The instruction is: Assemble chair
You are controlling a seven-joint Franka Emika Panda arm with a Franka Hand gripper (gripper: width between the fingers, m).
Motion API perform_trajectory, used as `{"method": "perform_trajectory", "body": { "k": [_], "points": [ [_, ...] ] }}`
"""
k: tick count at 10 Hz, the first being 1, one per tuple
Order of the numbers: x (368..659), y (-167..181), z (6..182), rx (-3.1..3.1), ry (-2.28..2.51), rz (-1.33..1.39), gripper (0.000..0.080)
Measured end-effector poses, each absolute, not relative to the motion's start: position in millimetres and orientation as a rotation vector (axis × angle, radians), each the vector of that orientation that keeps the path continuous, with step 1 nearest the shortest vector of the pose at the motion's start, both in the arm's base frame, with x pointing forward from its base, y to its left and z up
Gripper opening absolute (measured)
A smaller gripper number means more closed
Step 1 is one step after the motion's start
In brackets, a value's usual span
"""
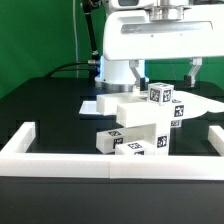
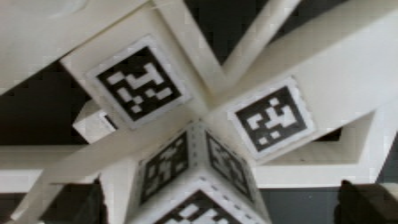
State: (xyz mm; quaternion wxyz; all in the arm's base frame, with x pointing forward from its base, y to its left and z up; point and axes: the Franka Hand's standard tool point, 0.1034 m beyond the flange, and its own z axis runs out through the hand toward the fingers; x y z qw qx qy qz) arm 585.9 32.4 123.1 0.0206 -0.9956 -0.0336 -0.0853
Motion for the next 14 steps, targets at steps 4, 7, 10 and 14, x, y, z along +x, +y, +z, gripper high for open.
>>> {"method": "perform_trajectory", "body": {
  "k": [4, 7, 10, 14],
  "points": [
    [586.0, 25.4, 122.8, -3.084, -0.583, -0.262, 0.0648],
    [586.0, 25.4, 122.5, -3.086, -0.582, -0.261, 0.0621],
    [586.0, 25.3, 122.4, -3.094, -0.517, -0.26, 0.0287],
    [586.0, 26.0, 122.4, -3.108, -0.04, -0.258, 0.0287]
  ]
}}
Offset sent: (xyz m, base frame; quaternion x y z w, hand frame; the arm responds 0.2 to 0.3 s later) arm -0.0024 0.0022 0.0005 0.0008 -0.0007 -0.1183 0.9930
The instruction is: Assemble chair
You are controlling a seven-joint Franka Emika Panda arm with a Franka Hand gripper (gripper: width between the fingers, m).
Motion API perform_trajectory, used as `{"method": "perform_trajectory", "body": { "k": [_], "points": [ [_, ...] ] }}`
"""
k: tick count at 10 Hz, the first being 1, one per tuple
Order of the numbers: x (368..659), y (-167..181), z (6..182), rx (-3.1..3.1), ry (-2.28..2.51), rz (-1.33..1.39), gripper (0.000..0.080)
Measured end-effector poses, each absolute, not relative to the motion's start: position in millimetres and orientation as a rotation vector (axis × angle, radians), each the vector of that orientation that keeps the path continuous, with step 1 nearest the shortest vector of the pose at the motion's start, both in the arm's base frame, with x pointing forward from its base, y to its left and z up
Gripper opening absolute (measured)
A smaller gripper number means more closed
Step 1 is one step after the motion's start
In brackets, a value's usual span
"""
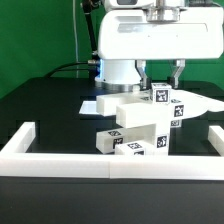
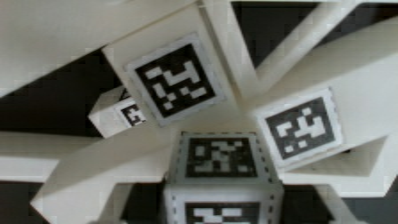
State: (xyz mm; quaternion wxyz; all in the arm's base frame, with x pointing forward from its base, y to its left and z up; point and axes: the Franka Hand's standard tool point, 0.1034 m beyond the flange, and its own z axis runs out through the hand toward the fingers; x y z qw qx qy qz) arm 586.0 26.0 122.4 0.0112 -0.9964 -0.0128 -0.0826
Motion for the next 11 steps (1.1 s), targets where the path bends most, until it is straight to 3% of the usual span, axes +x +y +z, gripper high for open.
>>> {"method": "perform_trajectory", "body": {
  "k": [11],
  "points": [
    [587.4, 28.1, 123.7, -2.859, 1.045, -0.226, 0.0288]
  ]
}}
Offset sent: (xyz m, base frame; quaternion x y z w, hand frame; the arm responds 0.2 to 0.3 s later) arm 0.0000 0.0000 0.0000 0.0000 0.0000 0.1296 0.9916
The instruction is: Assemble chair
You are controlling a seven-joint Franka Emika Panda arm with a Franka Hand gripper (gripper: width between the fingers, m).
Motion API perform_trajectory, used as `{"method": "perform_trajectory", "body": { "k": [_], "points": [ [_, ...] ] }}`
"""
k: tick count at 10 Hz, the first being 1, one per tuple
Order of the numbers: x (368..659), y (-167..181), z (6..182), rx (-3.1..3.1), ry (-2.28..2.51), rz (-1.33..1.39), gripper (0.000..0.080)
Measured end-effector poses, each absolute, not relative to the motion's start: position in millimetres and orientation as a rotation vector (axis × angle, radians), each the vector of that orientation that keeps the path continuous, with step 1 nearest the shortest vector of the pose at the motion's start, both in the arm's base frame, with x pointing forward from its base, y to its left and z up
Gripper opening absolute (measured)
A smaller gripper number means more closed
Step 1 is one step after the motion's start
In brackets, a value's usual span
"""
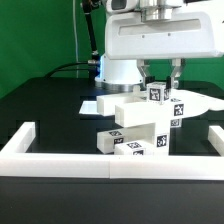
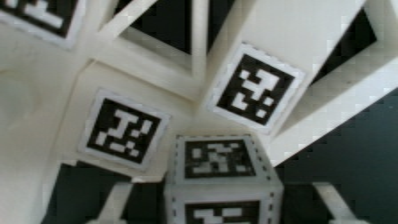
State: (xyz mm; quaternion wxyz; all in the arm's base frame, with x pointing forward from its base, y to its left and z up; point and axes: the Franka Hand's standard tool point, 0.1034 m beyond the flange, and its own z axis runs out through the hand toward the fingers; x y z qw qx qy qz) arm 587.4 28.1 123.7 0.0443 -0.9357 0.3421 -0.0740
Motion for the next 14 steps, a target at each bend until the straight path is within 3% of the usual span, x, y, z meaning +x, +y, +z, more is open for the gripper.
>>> {"method": "perform_trajectory", "body": {
  "k": [4, 6, 7, 14],
  "points": [
    [587.3, 30.2, 123.5, -2.751, 1.258, -0.209, 0.0288],
    [587.5, 30.3, 123.8, -2.81, 1.14, -0.218, 0.054],
    [587.6, 32.2, 123.9, -2.813, 1.133, -0.218, 0.0616],
    [588.1, 35.7, 125.4, -3.101, 0.056, -0.264, 0.0649]
  ]
}}
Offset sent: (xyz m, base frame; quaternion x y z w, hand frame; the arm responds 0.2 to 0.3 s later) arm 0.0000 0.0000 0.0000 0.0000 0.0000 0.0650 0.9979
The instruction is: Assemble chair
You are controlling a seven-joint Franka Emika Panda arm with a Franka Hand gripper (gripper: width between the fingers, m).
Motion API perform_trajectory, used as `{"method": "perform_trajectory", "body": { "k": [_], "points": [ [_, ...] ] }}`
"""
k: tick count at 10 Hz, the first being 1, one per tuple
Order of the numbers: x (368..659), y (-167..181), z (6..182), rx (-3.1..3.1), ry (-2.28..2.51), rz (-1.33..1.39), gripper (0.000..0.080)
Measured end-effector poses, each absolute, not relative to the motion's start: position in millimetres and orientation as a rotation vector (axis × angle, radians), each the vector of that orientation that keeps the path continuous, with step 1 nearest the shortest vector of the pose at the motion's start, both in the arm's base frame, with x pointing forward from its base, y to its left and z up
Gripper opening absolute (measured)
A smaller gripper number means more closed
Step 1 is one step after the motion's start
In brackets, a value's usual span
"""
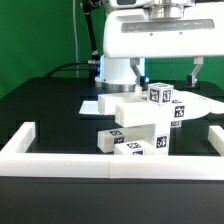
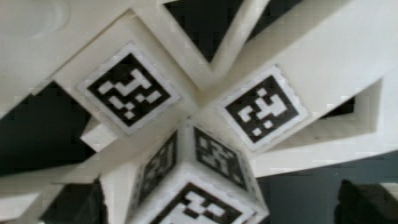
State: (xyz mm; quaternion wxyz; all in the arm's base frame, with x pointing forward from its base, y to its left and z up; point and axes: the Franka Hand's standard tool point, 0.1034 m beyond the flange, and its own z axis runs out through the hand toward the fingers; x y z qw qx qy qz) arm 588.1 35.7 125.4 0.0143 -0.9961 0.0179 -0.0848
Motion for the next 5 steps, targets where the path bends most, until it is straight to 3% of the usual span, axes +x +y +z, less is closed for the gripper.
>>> {"method": "perform_trajectory", "body": {
  "k": [5],
  "points": [
    [587.4, 30.5, 124.5, -3.101, -0.477, -0.265, 0.0649]
  ]
}}
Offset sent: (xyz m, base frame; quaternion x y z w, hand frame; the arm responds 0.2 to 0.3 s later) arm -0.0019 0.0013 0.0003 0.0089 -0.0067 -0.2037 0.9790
